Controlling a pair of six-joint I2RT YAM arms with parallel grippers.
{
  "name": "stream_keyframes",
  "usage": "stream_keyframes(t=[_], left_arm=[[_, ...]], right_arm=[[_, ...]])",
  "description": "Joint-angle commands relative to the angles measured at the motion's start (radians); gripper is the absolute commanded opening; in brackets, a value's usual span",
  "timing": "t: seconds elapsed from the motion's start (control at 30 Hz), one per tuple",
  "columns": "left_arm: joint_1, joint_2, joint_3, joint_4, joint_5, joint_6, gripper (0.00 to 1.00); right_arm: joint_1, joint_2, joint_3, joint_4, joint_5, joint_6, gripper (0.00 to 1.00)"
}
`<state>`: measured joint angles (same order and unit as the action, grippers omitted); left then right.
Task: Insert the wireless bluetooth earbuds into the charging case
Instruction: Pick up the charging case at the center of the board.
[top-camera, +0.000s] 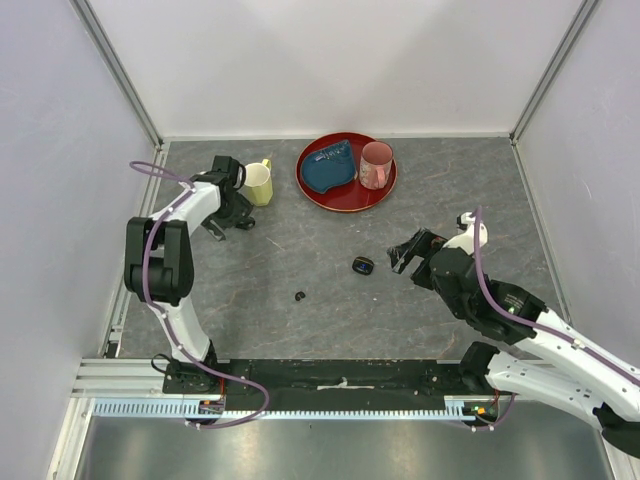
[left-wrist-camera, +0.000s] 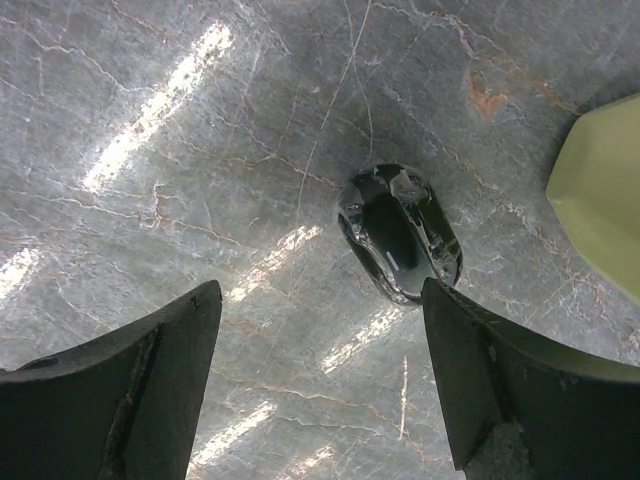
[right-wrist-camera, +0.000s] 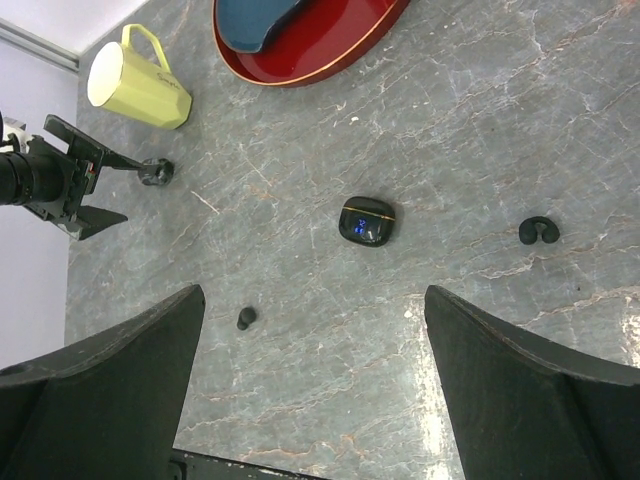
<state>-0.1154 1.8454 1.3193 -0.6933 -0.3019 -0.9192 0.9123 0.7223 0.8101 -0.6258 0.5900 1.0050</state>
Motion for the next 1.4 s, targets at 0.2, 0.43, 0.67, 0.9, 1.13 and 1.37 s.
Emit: stream_keyframes(t=[0.2,0.43,0.67,0.9,1.13,1.37], left_arm=[[0.023,0.066,0.084,-0.026,-0.017,-0.141,0.86],[0.029,0.116,0.104,-0.028,-0.005,-0.194,0.86],[0.029,0.164,0.133,-0.028,0.012,-0.202,0.85],[0.029,0.176,0.118,-0.026,0.015,-0.196,0.76],[0.028,0.137,0.048,-0.015,-0.002,-0.156,0.38],[0.028,-0.092,-0.116,0.104,0.038,-0.096,0.06]], right_arm=[[-0.007,0.017,0.037,0.017,0.025,-0.023,0.98],[-0.010,0.022,0.037,0.020,0.021,-0.025,0.98],[-0.010,0.020,0.032,0.020,0.016,-0.025,0.98],[-0.013,0.031,0.040,0.023,0.010,-0.028,0.98],[-0.015,0.046,0.047,0.029,-0.005,-0.036,0.98],[-0.016,0.057,0.032,0.058,-0.050,-0.020,0.98]])
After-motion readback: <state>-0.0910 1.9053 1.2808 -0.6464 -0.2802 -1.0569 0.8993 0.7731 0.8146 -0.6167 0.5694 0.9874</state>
